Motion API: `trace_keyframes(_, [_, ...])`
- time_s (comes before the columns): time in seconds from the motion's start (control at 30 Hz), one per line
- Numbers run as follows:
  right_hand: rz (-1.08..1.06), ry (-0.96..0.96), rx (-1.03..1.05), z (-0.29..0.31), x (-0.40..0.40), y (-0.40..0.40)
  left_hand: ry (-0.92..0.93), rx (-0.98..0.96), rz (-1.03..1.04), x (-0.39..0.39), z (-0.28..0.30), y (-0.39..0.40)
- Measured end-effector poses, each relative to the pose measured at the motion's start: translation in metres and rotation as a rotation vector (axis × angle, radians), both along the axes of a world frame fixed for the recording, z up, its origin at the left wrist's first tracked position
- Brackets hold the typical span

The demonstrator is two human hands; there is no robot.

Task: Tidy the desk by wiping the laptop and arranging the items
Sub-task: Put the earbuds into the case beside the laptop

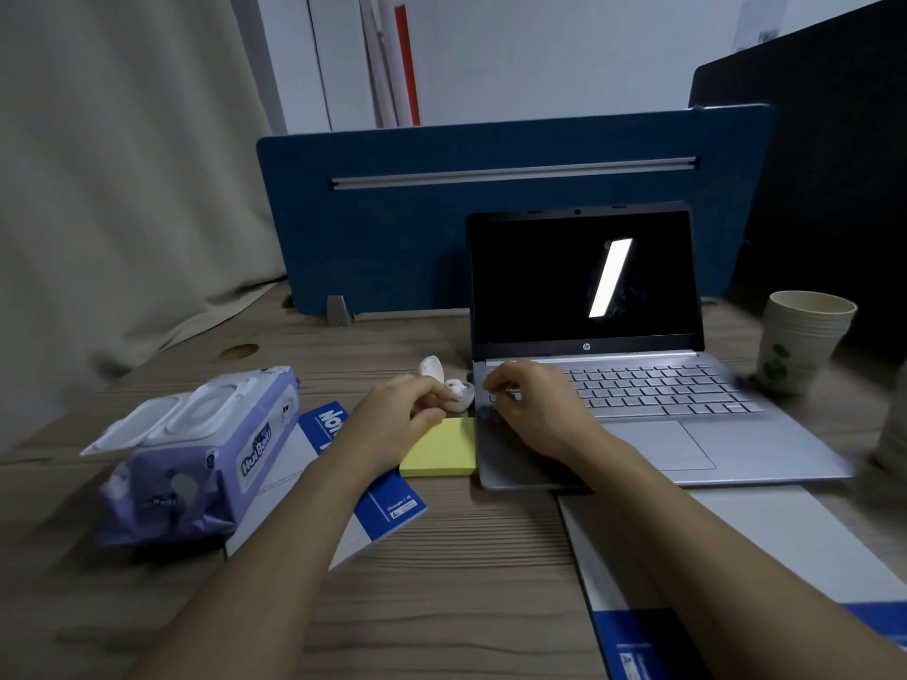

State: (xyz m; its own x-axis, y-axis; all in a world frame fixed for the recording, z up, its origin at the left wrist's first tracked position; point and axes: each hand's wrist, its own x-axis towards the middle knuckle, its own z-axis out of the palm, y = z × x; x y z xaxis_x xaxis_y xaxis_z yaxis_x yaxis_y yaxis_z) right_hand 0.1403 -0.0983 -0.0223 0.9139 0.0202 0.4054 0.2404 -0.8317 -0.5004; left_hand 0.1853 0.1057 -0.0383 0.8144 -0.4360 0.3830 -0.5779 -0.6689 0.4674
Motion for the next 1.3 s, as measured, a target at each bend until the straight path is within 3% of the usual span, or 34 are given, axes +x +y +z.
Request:
trace_keyframes(0.17, [-0.037, 0.009, 0.058, -0.001, 0.001, -0.005, -0.002, 0.09, 0.035, -0.001, -0.001, -0.001])
trace_keyframes(0.5, [-0.212, 0.06, 0.448, -0.001, 0.001, -0.019, 0.029, 0.092, 0.08, -0.001, 0.001, -0.001])
trace_keyframes(1.3, [-0.251, 0.057, 0.412, 0.004, 0.003, -0.016, 0.047, 0.179, 0.013, 0.001, -0.001, -0.001])
